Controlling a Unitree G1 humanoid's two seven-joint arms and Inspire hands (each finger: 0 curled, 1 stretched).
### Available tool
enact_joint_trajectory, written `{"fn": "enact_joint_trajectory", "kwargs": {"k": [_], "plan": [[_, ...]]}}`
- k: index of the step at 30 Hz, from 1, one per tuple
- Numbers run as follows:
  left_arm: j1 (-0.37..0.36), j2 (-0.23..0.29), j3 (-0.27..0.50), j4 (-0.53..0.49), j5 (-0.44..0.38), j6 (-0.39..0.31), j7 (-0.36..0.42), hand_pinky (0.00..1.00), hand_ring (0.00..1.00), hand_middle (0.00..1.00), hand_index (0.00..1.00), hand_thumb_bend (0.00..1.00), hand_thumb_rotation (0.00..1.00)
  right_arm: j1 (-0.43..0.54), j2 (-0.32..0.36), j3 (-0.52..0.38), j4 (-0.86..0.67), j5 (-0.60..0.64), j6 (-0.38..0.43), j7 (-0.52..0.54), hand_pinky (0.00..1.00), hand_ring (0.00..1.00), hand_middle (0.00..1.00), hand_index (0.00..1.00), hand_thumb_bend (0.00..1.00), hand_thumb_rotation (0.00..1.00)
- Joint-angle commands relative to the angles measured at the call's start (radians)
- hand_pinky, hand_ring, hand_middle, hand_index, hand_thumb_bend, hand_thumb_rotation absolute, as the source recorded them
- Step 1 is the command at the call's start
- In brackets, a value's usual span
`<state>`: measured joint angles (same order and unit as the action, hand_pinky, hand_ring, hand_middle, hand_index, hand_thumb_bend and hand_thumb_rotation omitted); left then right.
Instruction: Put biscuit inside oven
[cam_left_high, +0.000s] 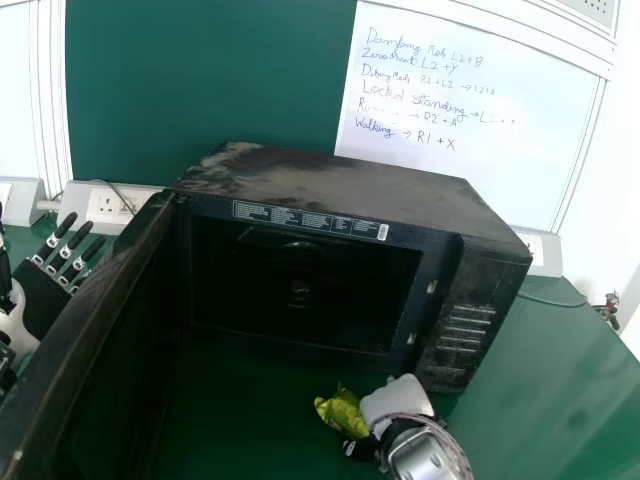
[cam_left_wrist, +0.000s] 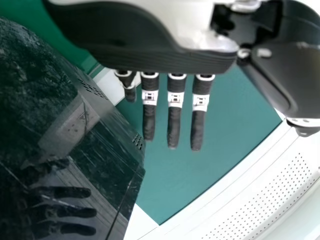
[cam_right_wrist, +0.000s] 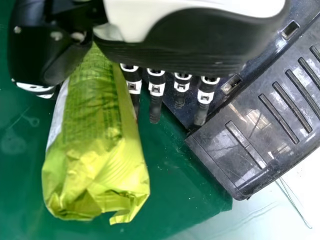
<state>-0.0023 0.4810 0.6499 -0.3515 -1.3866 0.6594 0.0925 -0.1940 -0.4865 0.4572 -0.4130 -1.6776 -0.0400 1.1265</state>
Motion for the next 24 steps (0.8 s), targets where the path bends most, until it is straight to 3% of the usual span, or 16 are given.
{"fn": "enact_joint_trajectory", "kwargs": {"k": [1, 4, 6, 7, 11, 17, 24], "plan": [[-0.003, 0.004, -0.008, -0.012, 0.003, -0.009, 0.003, 0.67, 0.72, 0.70, 0.65, 0.24, 0.27, 0.036, -0.027, 0.028, 0.076, 0.004, -0.039, 0.057, 0.81, 0.83, 0.88, 0.85, 0.69, 0.37], [-0.002, 0.004, -0.009, -0.015, 0.007, -0.010, 0.003, 0.66, 0.71, 0.69, 0.62, 0.23, 0.28, 0.059, -0.021, 0.015, 0.064, 0.000, -0.010, -0.013, 0.60, 0.69, 0.77, 0.79, 0.65, 0.34], [-0.002, 0.004, -0.009, -0.018, 0.004, -0.010, 0.008, 0.66, 0.72, 0.70, 0.63, 0.24, 0.29, 0.069, -0.018, 0.007, 0.057, 0.008, -0.001, -0.034, 0.35, 0.47, 0.63, 0.68, 0.67, 0.26], [-0.002, 0.005, -0.009, -0.019, 0.003, -0.010, 0.011, 0.67, 0.72, 0.70, 0.64, 0.24, 0.29, 0.072, -0.010, 0.003, 0.055, 0.009, 0.007, -0.033, 0.33, 0.45, 0.62, 0.67, 0.67, 0.25], [-0.001, 0.006, -0.009, -0.021, 0.004, -0.010, 0.013, 0.67, 0.72, 0.71, 0.66, 0.23, 0.32, 0.086, 0.012, -0.016, 0.060, 0.032, 0.041, -0.077, 0.43, 0.48, 0.57, 0.66, 0.66, 0.22], [-0.004, 0.002, -0.010, -0.017, 0.000, -0.011, 0.007, 0.70, 0.75, 0.71, 0.64, 0.20, 0.32, 0.095, 0.016, -0.023, 0.061, 0.046, 0.051, -0.107, 0.43, 0.49, 0.56, 0.65, 0.68, 0.20], [-0.006, 0.003, -0.013, -0.018, 0.001, -0.011, 0.011, 0.64, 0.70, 0.68, 0.63, 0.23, 0.29, 0.103, 0.016, -0.038, 0.062, 0.081, 0.053, -0.139, 0.44, 0.49, 0.56, 0.65, 0.71, 0.15]]}}
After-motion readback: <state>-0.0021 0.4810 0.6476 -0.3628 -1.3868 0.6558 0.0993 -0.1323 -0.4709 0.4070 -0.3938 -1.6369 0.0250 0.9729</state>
